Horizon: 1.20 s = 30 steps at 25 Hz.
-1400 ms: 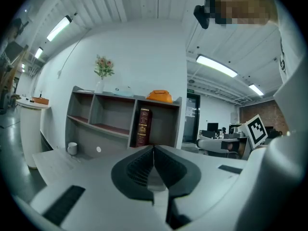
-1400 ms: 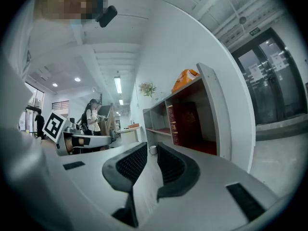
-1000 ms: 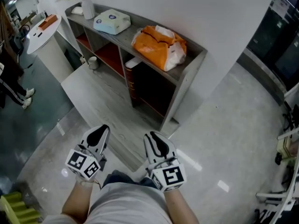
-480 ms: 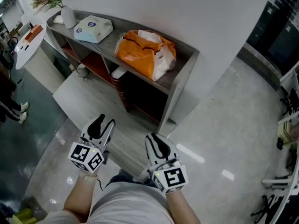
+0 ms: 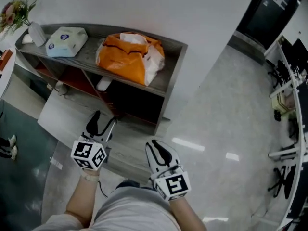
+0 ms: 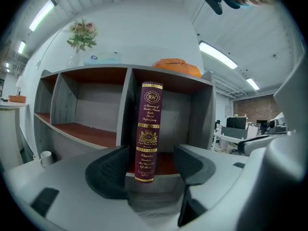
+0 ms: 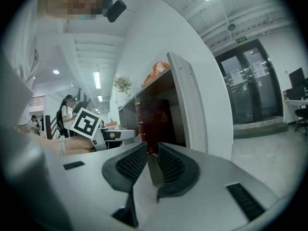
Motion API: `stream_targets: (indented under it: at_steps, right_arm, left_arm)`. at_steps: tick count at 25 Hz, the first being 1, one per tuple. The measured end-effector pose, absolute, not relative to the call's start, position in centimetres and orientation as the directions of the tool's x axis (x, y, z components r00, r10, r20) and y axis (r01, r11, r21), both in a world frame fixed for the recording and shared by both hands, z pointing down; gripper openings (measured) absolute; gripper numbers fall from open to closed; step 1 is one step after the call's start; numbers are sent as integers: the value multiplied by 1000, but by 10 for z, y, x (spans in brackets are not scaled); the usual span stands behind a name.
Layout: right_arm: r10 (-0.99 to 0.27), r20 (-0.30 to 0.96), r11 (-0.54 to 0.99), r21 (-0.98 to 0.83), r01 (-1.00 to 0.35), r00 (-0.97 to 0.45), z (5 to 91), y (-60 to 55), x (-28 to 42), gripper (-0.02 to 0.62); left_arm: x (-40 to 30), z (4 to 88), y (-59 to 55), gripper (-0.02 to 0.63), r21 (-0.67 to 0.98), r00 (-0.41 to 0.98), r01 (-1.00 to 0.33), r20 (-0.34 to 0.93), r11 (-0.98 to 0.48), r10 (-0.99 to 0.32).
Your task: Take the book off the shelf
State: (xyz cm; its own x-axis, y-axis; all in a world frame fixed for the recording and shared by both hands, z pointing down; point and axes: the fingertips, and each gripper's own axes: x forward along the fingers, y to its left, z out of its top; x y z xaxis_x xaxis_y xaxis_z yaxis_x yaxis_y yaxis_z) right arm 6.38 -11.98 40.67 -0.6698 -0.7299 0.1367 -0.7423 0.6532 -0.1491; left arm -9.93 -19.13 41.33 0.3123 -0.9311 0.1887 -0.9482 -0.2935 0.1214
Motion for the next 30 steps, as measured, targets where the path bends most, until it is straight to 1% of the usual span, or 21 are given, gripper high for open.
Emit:
stream_targets:
  at_steps: [5, 13, 19, 23, 24, 25, 30]
  right_arm:
    - [-794, 166, 563, -159, -811, -584, 417, -111, 71, 74]
    - [-868, 217, 417, -168, -893, -446, 435, -99, 99, 74]
    - [-885, 269, 340, -183, -923, -379, 450, -85, 120, 74]
    - [-893, 272, 319, -183, -930, -360, 452, -83, 130, 74]
    - [-893, 271, 319, -182, -930, -360, 452, -83, 132, 74]
    - [-892, 272, 322, -181, -929, -362, 452, -83, 133, 74]
    - [-876, 275, 361, -174, -916, -397, 450, -86, 134, 74]
  left_arm:
    - [-91, 424, -221, 281, 122, 381, -924, 188, -364, -905]
    - [-79, 441, -258, 288, 108, 413, -911, 195, -399, -890]
    - [-76, 450, -273, 287, 117, 402, -915, 189, -386, -896]
    - [-78, 454, -277, 282, 108, 375, -926, 195, -361, -906]
    - [-79, 455, -278, 271, 106, 367, -930, 195, -352, -910]
    - [-81, 455, -278, 236, 104, 361, -932, 197, -347, -911]
    - [-82, 453, -271, 230, 106, 353, -935, 218, -338, -910]
